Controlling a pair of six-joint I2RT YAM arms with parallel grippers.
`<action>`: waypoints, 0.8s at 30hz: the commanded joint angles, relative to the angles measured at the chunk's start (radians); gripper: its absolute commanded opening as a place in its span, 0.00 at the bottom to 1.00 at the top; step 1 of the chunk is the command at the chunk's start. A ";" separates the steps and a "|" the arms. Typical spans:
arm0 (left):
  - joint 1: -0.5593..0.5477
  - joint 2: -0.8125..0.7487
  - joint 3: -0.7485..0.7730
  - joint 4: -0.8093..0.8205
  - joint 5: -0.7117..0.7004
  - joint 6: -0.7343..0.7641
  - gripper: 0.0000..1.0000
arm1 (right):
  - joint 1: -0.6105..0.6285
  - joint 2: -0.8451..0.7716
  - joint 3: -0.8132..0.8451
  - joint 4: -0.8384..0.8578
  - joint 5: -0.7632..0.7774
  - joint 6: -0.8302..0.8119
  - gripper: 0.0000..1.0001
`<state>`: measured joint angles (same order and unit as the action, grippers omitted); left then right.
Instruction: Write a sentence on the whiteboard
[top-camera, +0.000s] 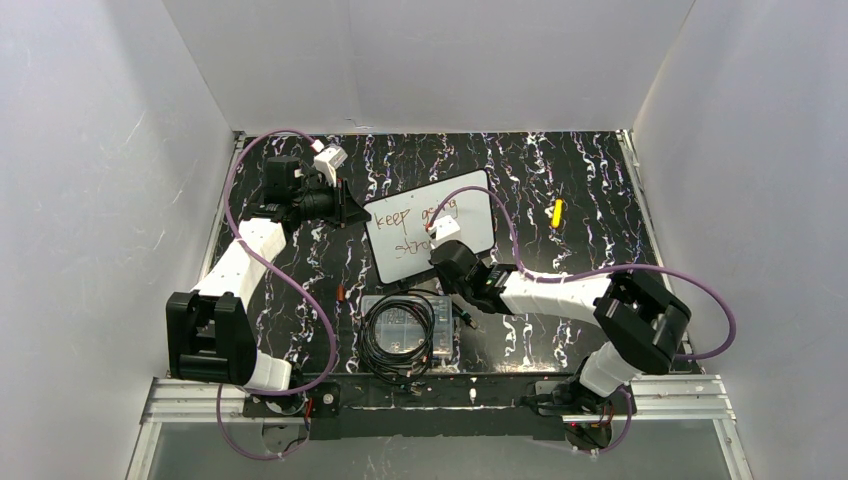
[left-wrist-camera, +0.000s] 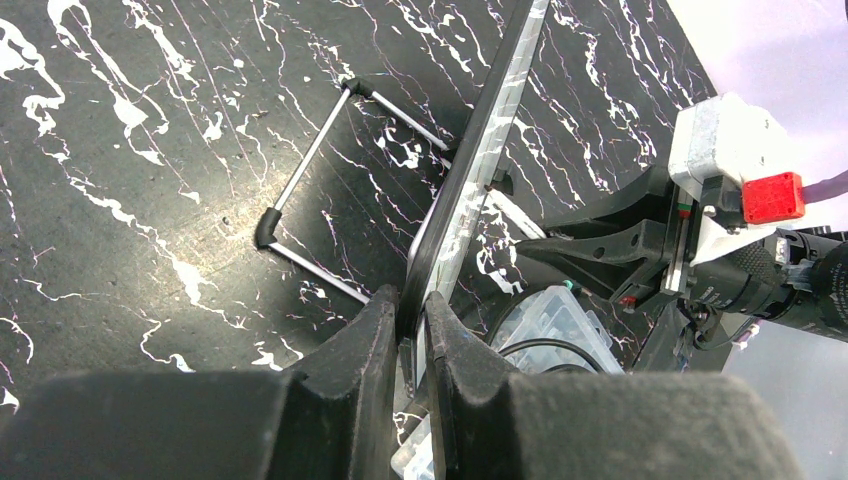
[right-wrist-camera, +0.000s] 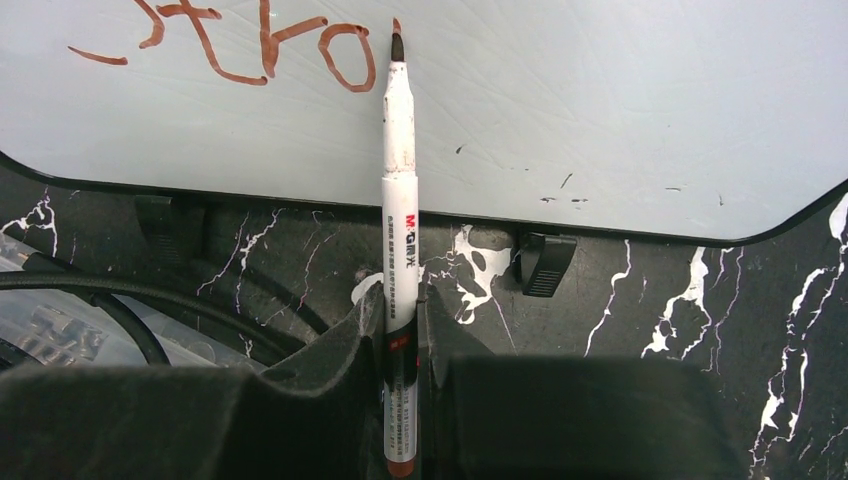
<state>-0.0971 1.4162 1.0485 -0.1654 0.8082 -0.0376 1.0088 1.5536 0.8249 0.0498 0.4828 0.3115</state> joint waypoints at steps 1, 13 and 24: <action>0.013 -0.031 0.040 0.014 0.009 0.002 0.00 | -0.006 0.015 0.031 -0.016 -0.013 0.021 0.01; 0.013 -0.031 0.039 0.014 0.011 0.002 0.00 | -0.006 0.020 0.022 -0.038 -0.050 0.038 0.01; 0.013 -0.030 0.040 0.014 0.010 0.001 0.00 | -0.006 0.008 0.016 -0.035 -0.041 0.043 0.01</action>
<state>-0.0956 1.4162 1.0485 -0.1654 0.8085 -0.0376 1.0080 1.5608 0.8246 -0.0006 0.4282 0.3454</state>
